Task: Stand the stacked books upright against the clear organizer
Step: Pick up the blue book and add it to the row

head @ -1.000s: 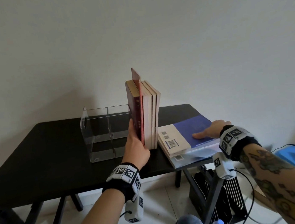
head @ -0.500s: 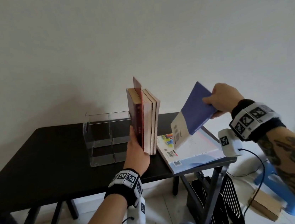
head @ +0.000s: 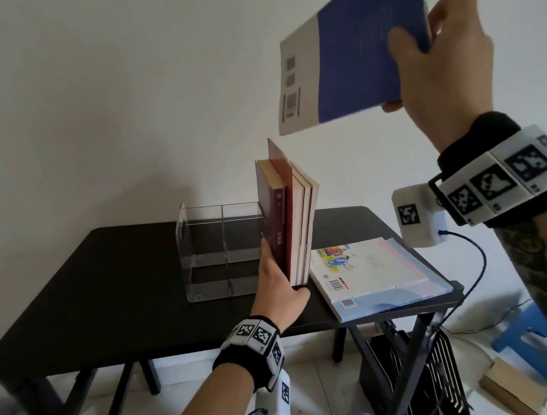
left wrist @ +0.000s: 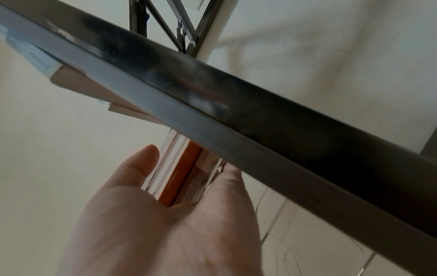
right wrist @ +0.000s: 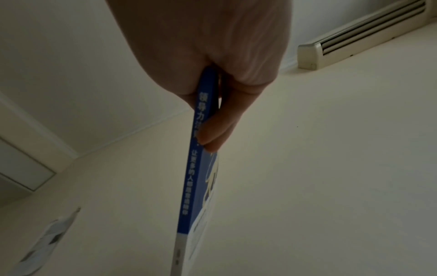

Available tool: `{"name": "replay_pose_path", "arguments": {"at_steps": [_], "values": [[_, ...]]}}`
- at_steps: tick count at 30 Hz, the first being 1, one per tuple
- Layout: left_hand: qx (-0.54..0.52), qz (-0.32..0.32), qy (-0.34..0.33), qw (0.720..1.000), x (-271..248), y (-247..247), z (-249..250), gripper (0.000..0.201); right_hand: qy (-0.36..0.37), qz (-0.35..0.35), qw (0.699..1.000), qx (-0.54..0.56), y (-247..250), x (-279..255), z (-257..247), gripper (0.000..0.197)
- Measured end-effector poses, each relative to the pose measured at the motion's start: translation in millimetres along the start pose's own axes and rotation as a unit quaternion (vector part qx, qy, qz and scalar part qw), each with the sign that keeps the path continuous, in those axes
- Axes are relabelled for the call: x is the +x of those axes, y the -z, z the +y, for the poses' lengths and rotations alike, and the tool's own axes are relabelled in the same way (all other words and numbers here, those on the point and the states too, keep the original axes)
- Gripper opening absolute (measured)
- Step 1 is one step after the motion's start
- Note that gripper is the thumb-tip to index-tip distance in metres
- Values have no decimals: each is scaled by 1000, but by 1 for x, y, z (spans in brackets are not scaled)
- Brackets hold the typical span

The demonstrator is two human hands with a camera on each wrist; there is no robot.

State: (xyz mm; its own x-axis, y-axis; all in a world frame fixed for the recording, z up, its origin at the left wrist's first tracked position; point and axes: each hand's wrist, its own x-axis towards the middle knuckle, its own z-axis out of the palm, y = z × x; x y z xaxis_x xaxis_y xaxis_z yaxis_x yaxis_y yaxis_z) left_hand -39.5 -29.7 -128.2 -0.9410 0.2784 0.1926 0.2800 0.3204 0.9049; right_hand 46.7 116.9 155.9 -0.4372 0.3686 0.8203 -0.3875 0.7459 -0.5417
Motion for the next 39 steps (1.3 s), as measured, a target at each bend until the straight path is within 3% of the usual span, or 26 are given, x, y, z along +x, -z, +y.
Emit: {"name": "replay_pose_path", "arguments": {"at_steps": [9, 17, 21, 25, 31, 34, 39], "values": [[-37, -36, 24, 998, -7, 18, 5, 77, 6, -62, 997, 37, -46, -17, -21, 22], [-64, 8, 82, 995, -16, 18, 0, 76, 33, -160, 983, -85, -96, -44, -13, 16], [-79, 38, 103, 991, -15, 23, 2, 80, 44, -206, 958, -196, -110, -54, -12, 16], [-90, 73, 88, 989, -8, 27, 4, 78, 109, -198, 910, -346, -121, -66, -17, 17], [-92, 33, 16, 995, -1, 27, 12, 73, 104, -281, 879, -371, -139, -89, -17, 13], [-80, 34, 37, 996, 2, 27, 11, 56, 102, -303, 865, -388, -140, -96, -16, 9], [-18, 20, 58, 998, 2, 30, 7, 71, 122, -327, 840, -416, -137, -100, -12, 13]]}}
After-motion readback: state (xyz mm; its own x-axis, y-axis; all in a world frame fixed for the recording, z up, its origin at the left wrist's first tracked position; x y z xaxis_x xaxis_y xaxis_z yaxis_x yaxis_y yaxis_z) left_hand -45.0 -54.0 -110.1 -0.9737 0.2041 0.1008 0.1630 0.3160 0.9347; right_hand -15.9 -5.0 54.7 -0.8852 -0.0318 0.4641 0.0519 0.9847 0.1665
